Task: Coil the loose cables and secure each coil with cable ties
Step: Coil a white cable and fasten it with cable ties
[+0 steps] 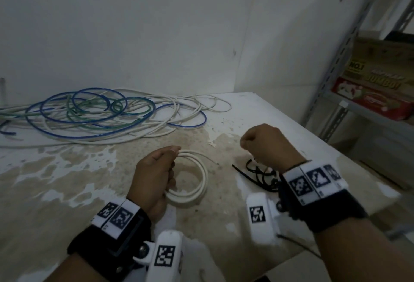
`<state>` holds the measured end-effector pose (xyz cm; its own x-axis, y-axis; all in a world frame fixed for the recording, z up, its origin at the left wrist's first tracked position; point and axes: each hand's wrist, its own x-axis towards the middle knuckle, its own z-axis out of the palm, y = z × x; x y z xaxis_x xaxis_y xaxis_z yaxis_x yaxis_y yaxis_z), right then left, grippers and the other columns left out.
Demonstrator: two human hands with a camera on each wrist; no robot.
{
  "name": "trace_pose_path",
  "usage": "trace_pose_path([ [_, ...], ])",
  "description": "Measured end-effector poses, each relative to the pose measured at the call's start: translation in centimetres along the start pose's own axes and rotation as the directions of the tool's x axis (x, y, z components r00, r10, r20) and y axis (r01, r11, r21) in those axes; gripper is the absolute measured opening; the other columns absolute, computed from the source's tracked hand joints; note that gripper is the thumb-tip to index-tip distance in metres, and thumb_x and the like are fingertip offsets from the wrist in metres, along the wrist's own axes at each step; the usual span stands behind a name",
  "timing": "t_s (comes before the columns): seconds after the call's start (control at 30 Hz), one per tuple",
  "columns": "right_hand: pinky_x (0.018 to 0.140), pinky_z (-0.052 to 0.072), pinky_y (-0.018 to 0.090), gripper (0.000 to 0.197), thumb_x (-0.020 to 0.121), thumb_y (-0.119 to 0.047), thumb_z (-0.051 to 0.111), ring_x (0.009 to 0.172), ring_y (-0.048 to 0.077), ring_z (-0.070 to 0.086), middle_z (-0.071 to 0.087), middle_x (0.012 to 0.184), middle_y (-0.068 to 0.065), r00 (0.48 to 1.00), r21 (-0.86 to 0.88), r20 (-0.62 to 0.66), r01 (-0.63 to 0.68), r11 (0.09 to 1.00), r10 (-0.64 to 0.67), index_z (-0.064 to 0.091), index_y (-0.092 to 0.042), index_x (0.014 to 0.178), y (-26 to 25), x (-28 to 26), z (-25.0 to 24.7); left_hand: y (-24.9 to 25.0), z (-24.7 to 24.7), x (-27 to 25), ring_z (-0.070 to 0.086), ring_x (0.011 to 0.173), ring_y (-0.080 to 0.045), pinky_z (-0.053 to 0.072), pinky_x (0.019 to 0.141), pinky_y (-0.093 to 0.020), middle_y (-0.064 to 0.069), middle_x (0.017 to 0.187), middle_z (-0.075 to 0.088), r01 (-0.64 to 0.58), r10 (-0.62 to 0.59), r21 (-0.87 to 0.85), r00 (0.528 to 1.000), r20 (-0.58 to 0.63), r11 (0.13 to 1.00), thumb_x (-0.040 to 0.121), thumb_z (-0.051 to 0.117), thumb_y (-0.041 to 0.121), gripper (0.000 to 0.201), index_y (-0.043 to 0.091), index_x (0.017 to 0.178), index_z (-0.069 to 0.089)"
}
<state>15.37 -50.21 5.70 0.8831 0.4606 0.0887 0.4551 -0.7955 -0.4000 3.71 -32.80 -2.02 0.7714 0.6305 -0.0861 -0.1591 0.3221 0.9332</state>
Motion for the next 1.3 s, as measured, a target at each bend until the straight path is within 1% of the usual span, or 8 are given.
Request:
trace_pose_path([
  [0.07,0.073,0.051,0.027,0.020,0.089,-0.017,0.061,0.085,0.021,0.063,0.068,0.095,0.008,0.991,-0.196,0.104,-0.065,0.978,0.087,0.070,0.000,0.089,1.1,1.5,0.0,0.0,-0.2,0.2,0.028,0.037,-0.007,0.026,0.035,-0.015,0.007,0.045,0.036,0.007,-0.007,-0.016,1.000,0.000,1.000,0.093,0.055,0.011,0.014,0.008,0.090,0.068],
  [0.2,0.064,0.041,0.025,0.039,0.084,-0.028,0.070,0.069,0.017,0.051,0.047,0.066,0.001,0.946,-0.458,0.232,-0.100,0.883,0.227,0.044,-0.010,0.060,1.7,2.7,1.0,0.0,-0.3,0.3,0.027,0.037,-0.007,0.025,0.035,-0.016,0.008,0.044,0.035,0.017,-0.017,-0.031,1.000,-0.006,0.999,0.094,0.054,0.011,0.014,0.008,0.092,0.068],
  [0.47,0.062,0.040,0.026,0.041,0.084,-0.025,0.069,0.053,0.011,0.043,0.046,0.060,0.001,0.939,-0.489,0.225,-0.123,0.864,0.261,0.043,-0.010,0.056,2.8,3.7,2.3,0.3,-0.4,0.6,0.026,0.035,-0.005,0.025,0.035,-0.014,0.010,0.042,0.034,0.023,-0.023,-0.050,1.000,0.002,0.998,0.095,0.051,0.010,0.016,0.006,0.097,0.067],
  [0.7,0.044,0.032,0.022,0.034,0.089,-0.016,0.060,0.053,0.011,0.043,0.046,0.063,0.001,0.952,-0.483,0.149,-0.167,0.859,0.268,0.042,-0.011,0.061,3.6,4.0,2.8,0.3,-0.5,0.6,0.027,0.034,-0.005,0.025,0.035,-0.014,0.009,0.042,0.035,0.032,-0.031,-0.065,0.999,0.014,0.997,0.095,0.052,0.010,0.016,0.005,0.100,0.066],
  [0.9,0.058,0.038,0.023,0.032,0.089,-0.015,0.054,0.063,0.016,0.046,0.055,0.080,0.003,0.953,-0.434,0.148,-0.178,0.883,0.264,0.040,-0.013,0.060,3.1,3.9,2.5,0.2,-0.6,0.8,0.028,0.034,-0.005,0.025,0.035,-0.014,0.010,0.044,0.036,0.029,-0.029,-0.067,1.000,-0.002,0.997,0.095,0.052,0.011,0.015,0.007,0.099,0.066],
  [1.03,0.074,0.038,0.031,0.018,0.083,-0.022,0.051,0.076,0.023,0.050,0.055,0.077,0.003,0.988,-0.302,-0.111,-0.139,0.943,0.110,0.056,-0.011,0.070,0.8,2.7,0.0,0.1,-0.9,1.1,0.026,0.037,-0.007,0.026,0.036,-0.016,0.007,0.046,0.034,-0.001,-0.003,-0.070,0.998,-0.056,0.998,0.096,0.053,0.013,0.016,0.010,0.097,0.068],
  [1.17,0.051,0.035,0.027,0.029,0.085,-0.017,0.048,0.052,0.020,0.046,0.051,0.055,0.006,0.939,-0.104,-0.316,0.109,0.989,-0.137,0.055,-0.002,0.061,-4.2,-0.3,-2.0,0.7,-1.3,1.3,0.029,0.036,-0.008,0.028,0.038,-0.017,0.007,0.044,0.036,-0.069,0.057,-0.068,0.986,-0.155,0.995,0.096,0.054,0.017,0.015,0.012,0.096,0.067],
  [1.3,0.056,0.041,0.026,0.035,0.085,-0.027,0.049,0.062,0.021,0.056,0.062,0.066,0.011,0.991,0.041,0.077,0.103,0.994,-0.106,0.062,0.002,0.071,-8.0,-3.2,0.1,1.5,-2.0,1.5,0.033,0.036,-0.008,0.031,0.047,-0.024,0.009,0.039,0.040,-0.154,0.141,-0.033,0.957,-0.255,0.987,0.095,0.055,0.023,0.014,0.017,0.090,0.067],
])
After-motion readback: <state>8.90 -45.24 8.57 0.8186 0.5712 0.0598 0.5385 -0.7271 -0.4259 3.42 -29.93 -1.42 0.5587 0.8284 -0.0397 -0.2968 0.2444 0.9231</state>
